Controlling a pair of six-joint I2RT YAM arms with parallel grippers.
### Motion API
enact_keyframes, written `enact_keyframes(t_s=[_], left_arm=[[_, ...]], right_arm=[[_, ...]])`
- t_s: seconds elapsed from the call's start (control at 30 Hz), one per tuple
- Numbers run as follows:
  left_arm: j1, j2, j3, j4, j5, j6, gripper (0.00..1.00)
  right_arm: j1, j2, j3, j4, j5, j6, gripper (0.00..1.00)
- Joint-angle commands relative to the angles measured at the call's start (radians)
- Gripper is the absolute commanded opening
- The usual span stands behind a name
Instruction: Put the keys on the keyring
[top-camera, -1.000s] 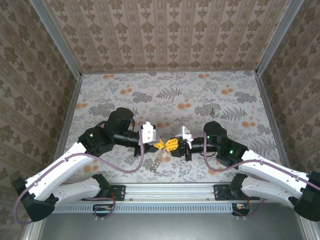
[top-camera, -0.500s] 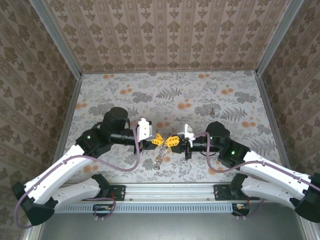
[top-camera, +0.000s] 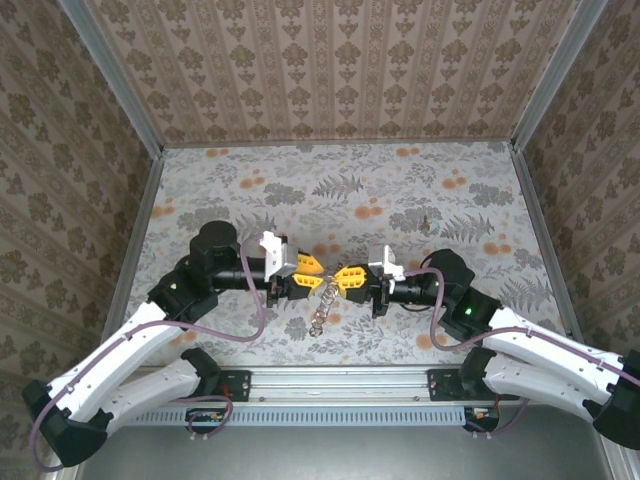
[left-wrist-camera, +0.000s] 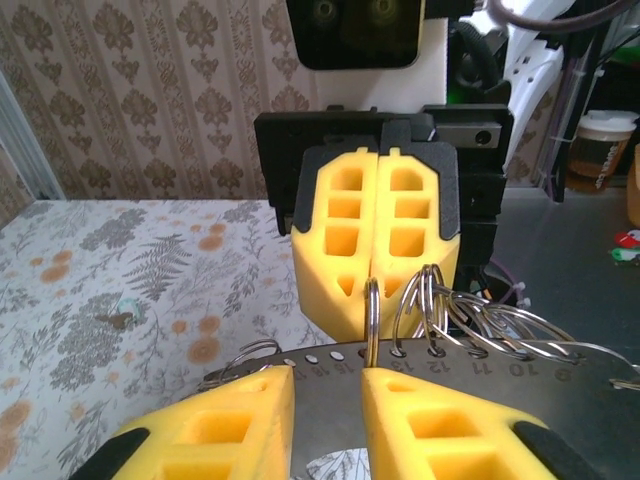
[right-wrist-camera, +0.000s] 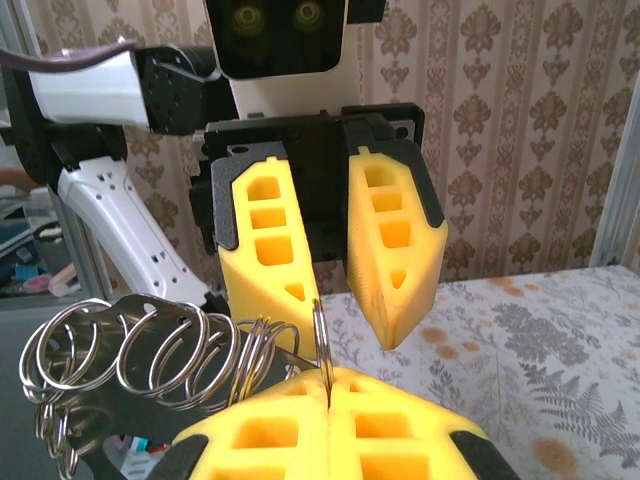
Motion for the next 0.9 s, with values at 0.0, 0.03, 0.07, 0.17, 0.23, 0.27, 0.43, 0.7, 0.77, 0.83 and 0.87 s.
enact_keyframes(t_s=[0.0, 0.03, 0.07, 0.17, 0.23, 0.27, 0.43, 0.7, 0.77, 0.83, 0.87], left_arm=[[0.000, 0.004, 0.000, 0.076, 0.061, -0.039, 0.27], [-0.002, 0.010, 0.004, 0.075, 0.064, -0.039, 0.26], [-0.006, 0.016, 0.005, 0.072, 0.065, -0.037, 0.26], [-0.016, 0.031, 0.011, 0.068, 0.059, -0.028, 0.18], [-0.021, 0.038, 0.013, 0.073, 0.057, -0.025, 0.15], [-0.023, 0.040, 0.013, 0.078, 0.057, -0.025, 0.14], [-0.027, 0.042, 0.014, 0.089, 0.048, -0.023, 0.12], [-0.026, -0.018, -0.001, 0.113, 0.036, -0.042, 0.15], [-0.026, -0.015, 0.004, 0.109, 0.042, -0.045, 0.14], [-0.029, -0.013, 0.005, 0.105, 0.044, -0.045, 0.09], [-0.031, -0.011, 0.006, 0.106, 0.046, -0.044, 0.09]], right_arm=[[0.005, -0.002, -0.016, 0.126, 0.012, 0.037, 0.00], [0.004, 0.003, -0.017, 0.137, 0.009, 0.042, 0.00], [0.005, 0.005, -0.019, 0.145, 0.008, 0.046, 0.00], [0.006, 0.013, -0.020, 0.157, 0.000, 0.048, 0.00], [0.007, 0.014, -0.022, 0.155, -0.005, 0.045, 0.00], [0.007, 0.016, -0.024, 0.153, -0.008, 0.043, 0.00], [0.007, 0.015, -0.029, 0.127, -0.019, 0.029, 0.00], [0.006, 0.002, -0.040, 0.097, -0.007, 0.012, 0.00], [0.006, 0.005, -0.042, 0.099, -0.005, 0.012, 0.00], [0.006, 0.008, -0.040, 0.096, -0.006, 0.013, 0.00], [0.006, 0.009, -0.040, 0.094, -0.006, 0.013, 0.00]])
